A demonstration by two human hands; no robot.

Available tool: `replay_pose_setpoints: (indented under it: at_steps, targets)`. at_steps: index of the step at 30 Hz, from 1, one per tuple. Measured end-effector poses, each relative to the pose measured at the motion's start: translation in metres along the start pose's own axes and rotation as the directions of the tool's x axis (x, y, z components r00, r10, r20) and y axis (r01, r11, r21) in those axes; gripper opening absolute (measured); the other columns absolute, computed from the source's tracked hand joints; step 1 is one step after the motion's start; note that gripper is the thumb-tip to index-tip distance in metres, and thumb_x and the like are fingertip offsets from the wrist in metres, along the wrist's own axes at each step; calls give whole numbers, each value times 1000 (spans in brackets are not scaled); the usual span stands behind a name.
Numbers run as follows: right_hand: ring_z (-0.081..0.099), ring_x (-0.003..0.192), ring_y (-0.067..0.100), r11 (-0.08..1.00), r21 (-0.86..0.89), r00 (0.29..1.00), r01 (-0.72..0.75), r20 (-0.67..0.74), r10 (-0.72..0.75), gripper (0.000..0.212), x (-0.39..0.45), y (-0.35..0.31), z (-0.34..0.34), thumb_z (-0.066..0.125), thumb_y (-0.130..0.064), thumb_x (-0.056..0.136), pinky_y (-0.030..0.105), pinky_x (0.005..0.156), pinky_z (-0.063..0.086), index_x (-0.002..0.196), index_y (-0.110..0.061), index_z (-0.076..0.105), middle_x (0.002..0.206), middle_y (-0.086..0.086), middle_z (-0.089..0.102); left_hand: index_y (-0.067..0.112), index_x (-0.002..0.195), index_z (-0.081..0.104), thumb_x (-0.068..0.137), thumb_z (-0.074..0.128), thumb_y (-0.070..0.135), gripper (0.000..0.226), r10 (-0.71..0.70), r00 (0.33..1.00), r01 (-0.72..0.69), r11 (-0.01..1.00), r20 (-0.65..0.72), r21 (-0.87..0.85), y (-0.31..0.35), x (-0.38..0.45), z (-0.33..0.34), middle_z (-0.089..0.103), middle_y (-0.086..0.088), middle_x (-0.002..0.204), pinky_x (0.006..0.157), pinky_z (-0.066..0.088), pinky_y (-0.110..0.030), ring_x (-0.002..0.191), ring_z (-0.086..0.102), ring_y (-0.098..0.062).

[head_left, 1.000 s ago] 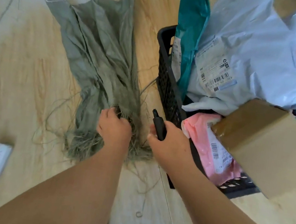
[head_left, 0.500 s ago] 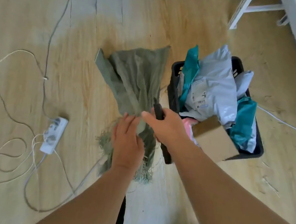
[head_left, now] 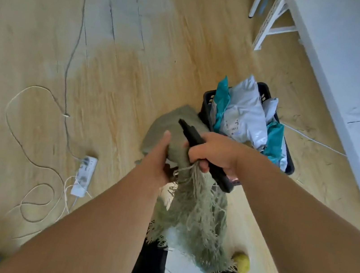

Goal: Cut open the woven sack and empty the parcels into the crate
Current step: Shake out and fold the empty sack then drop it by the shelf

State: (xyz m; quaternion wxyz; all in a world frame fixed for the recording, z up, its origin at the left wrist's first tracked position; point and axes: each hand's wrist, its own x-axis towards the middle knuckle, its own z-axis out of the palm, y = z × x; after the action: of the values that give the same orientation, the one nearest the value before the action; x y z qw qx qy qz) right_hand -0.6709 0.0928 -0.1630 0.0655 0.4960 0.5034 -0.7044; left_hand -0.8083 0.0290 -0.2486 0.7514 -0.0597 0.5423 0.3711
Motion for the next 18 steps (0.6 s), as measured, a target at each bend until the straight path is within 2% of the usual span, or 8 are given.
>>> replay_pose_setpoints:
  at_steps: [2, 4, 5, 8, 11, 14, 16, 18]
  targets:
    - [38, 43, 14, 996, -71, 997, -56, 57, 61, 18, -20, -8, -6, 54, 2, 84, 22, 46, 34, 76, -13, 58, 44, 1, 43, -2, 142, 39, 102, 33, 33, 53, -40, 999, 36, 991, 30, 132, 8, -3, 12, 65, -24, 111, 95, 48, -45, 105, 63, -37]
    - [39, 47, 15, 984, -143, 994, -106, -9, 106, 7, -36, -7, -15, 62, -7, 84, 24, 48, 35, 89, -11, 65, 53, 4, 45, -1, 136, 47, 94, 45, 11, 44, 43, 979, 27, 944, -201, 330, 12, 0, 19, 57, -23, 131, 98, 46, -45, 114, 60, -36]
    - [40, 50, 15, 982, -151, 992, -112, -74, 102, 17, -43, -5, -20, 68, -16, 83, 25, 50, 36, 99, -10, 67, 60, 6, 47, 2, 130, 52, 89, 47, 4, 41, 153, 957, -23, 887, -246, 462, 13, -2, 22, 58, -23, 129, 95, 49, -45, 108, 61, -34]
    - [42, 50, 16, 993, 81, 916, -84, -386, 109, 49, -57, 4, -33, 73, -45, 76, 26, 52, 37, 102, -4, 67, 73, 11, 52, 14, 126, 58, 86, 43, -6, 48, 361, 932, -229, 676, -43, 701, 10, -19, 45, 65, -15, 108, 78, 52, -35, 96, 61, -30]
    - [44, 48, 21, 980, 1, 828, -198, -536, 167, 55, -69, 8, -31, 66, -58, 77, 27, 55, 38, 70, -5, 55, 59, 12, 52, 12, 122, 63, 84, 45, -9, 47, 249, 941, -338, 704, 228, 624, -10, -44, 74, 70, -9, 98, 83, 54, -38, 95, 65, -28]
    - [44, 48, 18, 956, 16, 798, -294, -546, 255, 44, -81, 23, -26, 65, -42, 85, 27, 52, 38, 64, -7, 49, 58, 8, 50, 19, 121, 64, 90, 53, 13, 33, 73, 899, -385, 600, 432, 701, -30, -64, 87, 68, -4, 116, 101, 41, -39, 112, 60, -20]
    - [43, 49, 18, 954, 196, 778, -227, -553, 299, 24, -92, 44, -29, 67, -20, 82, 29, 51, 39, 71, -6, 51, 62, 9, 49, 21, 129, 57, 94, 52, 38, 39, -151, 879, -194, 752, 451, 630, -43, -75, 83, 58, -3, 133, 109, 31, -42, 126, 49, -21]
    - [40, 46, 18, 943, 308, 764, -129, -575, 292, 14, -114, 66, -29, 66, -12, 77, 28, 48, 37, 84, -4, 57, 60, 10, 46, 15, 127, 56, 90, 47, 58, 58, -251, 918, 74, 870, 308, 488, -59, -85, 79, 54, -7, 136, 113, 31, -47, 129, 47, -26]
